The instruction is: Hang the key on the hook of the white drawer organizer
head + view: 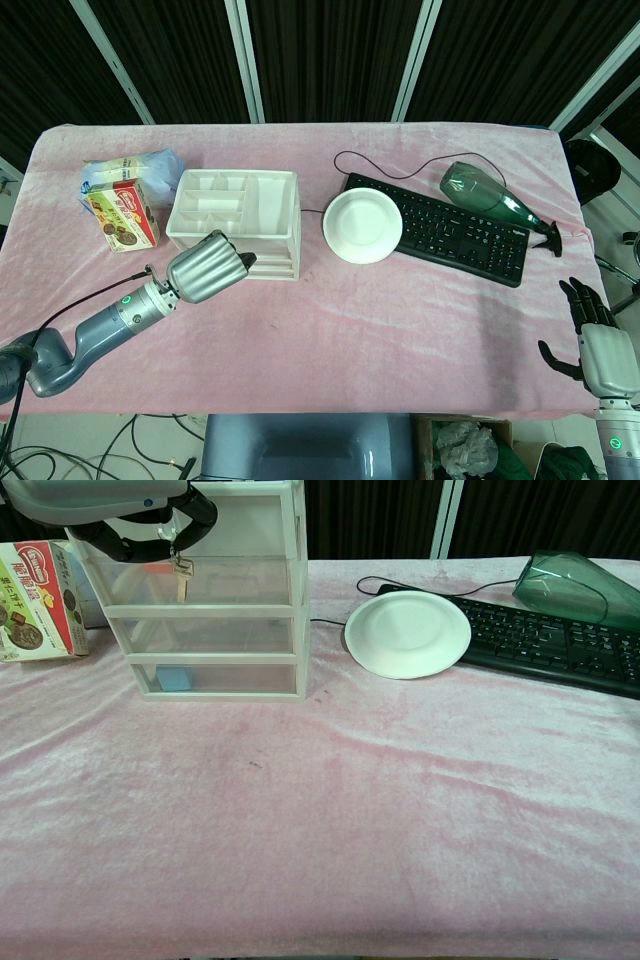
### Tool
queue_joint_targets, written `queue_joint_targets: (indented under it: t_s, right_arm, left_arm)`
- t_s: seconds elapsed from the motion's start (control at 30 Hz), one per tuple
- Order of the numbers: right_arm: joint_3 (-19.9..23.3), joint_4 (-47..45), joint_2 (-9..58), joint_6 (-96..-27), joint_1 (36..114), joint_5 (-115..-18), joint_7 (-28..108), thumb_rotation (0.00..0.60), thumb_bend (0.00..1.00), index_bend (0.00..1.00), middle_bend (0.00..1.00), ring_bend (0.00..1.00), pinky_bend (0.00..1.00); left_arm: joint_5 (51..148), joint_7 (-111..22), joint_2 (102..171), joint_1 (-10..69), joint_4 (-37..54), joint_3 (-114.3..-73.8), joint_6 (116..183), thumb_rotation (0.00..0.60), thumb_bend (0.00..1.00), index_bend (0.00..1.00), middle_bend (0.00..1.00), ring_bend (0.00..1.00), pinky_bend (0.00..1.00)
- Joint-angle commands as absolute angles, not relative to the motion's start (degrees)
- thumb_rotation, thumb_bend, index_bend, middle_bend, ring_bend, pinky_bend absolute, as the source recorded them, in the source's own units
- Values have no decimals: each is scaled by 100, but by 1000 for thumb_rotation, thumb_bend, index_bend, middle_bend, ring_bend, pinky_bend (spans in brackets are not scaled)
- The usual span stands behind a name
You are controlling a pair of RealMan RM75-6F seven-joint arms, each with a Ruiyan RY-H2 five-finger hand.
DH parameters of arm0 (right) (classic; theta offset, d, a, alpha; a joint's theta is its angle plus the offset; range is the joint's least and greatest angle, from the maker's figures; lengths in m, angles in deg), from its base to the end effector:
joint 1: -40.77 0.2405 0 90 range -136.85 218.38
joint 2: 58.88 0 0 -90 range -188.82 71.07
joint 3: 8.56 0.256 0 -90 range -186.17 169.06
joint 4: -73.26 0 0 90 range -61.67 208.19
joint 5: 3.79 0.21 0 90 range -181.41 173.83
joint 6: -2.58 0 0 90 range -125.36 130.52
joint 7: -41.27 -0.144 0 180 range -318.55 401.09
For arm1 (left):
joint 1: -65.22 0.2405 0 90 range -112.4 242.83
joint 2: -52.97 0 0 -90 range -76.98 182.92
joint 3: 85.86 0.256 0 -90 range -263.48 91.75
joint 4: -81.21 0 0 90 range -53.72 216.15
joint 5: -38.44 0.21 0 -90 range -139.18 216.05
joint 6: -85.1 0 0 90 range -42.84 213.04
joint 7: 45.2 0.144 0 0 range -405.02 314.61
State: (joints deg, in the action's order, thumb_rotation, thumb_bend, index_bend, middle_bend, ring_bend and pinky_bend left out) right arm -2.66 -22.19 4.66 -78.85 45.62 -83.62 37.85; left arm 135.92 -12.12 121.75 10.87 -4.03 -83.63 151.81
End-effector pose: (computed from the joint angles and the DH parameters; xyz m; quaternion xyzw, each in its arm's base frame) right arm -0.3137 -0.1905 0.1615 0.5428 -0.4454 0.4017 0.5878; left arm -0.1012 0.3481 0.0811 -0.8345 0.1547 -0.3317 0.4120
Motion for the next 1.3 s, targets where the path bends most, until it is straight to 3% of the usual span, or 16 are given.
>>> queue_joint_targets:
  t_s: [0.03,1.3]
  right_arm:
    - [-266,-2216,467,-7890,4562,-8368,3789,600,266,0,0,0,150]
    - [-271,-2229,478,-7927,4554,-8402,3807,600,265,0,0,0,150]
  left_arm:
    - [13600,-1225,12176,1117,-383,-8373,15172,600,418,614,1000,1000,1000]
    - [13689,-1176,12335,1284,-303,-8708,14996,600,418,617,1000,1000,1000]
